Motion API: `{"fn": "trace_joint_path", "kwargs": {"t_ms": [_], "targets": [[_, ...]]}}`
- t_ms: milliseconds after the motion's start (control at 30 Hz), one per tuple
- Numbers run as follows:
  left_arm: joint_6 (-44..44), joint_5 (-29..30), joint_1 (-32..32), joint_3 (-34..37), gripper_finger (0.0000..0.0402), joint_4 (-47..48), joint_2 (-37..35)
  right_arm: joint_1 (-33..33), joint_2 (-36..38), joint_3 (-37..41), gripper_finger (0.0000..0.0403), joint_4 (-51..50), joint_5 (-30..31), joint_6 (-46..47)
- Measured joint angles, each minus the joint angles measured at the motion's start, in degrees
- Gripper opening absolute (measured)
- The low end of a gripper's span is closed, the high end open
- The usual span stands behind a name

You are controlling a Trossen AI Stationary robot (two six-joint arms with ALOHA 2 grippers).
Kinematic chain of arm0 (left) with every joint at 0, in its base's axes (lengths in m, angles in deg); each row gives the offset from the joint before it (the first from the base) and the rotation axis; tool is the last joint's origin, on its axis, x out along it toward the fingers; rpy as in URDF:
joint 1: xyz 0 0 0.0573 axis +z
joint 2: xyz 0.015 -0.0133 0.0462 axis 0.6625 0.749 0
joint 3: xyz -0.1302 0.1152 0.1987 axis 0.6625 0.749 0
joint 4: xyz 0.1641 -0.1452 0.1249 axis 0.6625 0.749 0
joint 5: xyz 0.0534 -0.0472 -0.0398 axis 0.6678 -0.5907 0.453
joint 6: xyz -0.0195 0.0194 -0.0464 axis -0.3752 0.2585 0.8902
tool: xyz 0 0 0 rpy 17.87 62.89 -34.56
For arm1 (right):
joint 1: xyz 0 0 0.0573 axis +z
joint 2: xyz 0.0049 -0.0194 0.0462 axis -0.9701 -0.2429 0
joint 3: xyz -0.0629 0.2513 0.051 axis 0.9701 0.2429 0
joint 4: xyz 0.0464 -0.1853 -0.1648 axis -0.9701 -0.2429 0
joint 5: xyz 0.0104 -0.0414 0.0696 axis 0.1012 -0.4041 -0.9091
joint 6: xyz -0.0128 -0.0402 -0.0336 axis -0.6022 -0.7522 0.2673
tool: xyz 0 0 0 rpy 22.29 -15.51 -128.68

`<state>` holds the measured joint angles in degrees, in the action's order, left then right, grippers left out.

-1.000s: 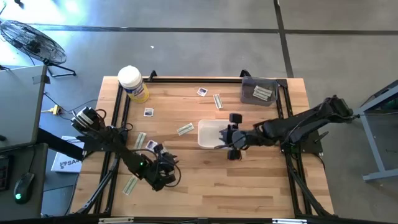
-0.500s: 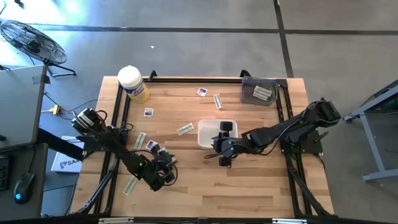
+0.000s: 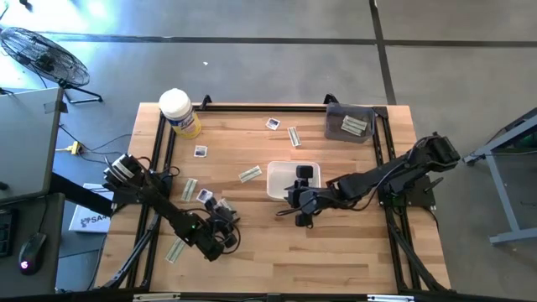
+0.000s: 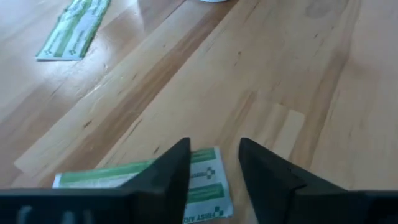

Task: Pick & Place First Aid Supplies
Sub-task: Put the green bandage into the black bin

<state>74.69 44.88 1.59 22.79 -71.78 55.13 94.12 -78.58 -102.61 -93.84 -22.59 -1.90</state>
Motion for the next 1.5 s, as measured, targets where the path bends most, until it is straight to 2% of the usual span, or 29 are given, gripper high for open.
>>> {"fn": "trace_joint_path", "kwargs": {"t_ms": [200, 267, 467, 600, 767, 933, 1067, 1133, 1300, 1400, 1500], "targets": [[3.13, -1.91, 0.09, -0.06, 0.0027, 1.71, 0.07, 0.00, 0.00, 0.00, 0.0118, 1.02, -2.25, -0.83], [4.95, -2.02, 0.09, -0.06, 0.0008, 3.10, 0.07, 0.00, 0.00, 0.00, 0.0117, 1.61, -4.13, -1.36], [6.14, -0.88, 0.09, 0.11, 0.0006, 4.28, -0.36, 0.65, 0.00, 0.00, 0.0119, 3.28, -6.50, -3.38], [1.18, -0.78, 0.17, 0.50, 0.0004, 2.78, -2.98, 1.76, 0.00, 0.02, 0.0118, 5.47, -6.68, -5.05], [-12.40, -1.08, 0.20, 0.36, 0.0002, -4.07, -8.04, 2.73, 0.00, 0.02, 0.0119, 8.80, -8.20, -7.64], [-29.45, -8.65, 0.20, 0.32, 0.0001, -14.25, -10.76, 3.29, -2.22, 0.02, 0.0118, 14.25, -11.59, -12.79], [-37.19, -12.92, 0.20, 0.32, 0.0001, -21.37, -12.00, 4.53, -8.42, 0.02, 0.0121, 24.07, -14.20, -19.93], [-38.05, -13.16, 0.20, 0.32, 0.0000, -23.72, -12.95, 5.14, -11.66, 0.04, 0.0123, 29.98, -13.59, -23.69], [-35.76, -14.70, 1.07, 0.32, 0.0000, -24.86, -15.65, 6.51, -16.80, 0.07, 0.0123, 40.60, -5.96, -34.90], [-35.76, -16.66, 2.27, 0.32, 0.0000, -26.85, -16.71, 6.74, -18.12, 0.04, 0.0124, 45.67, -5.41, -39.64], [-35.75, -21.29, 4.53, 0.32, 0.0000, -28.88, -17.21, 6.70, -18.48, 0.02, 0.0124, 46.29, -5.50, -42.24]]}}
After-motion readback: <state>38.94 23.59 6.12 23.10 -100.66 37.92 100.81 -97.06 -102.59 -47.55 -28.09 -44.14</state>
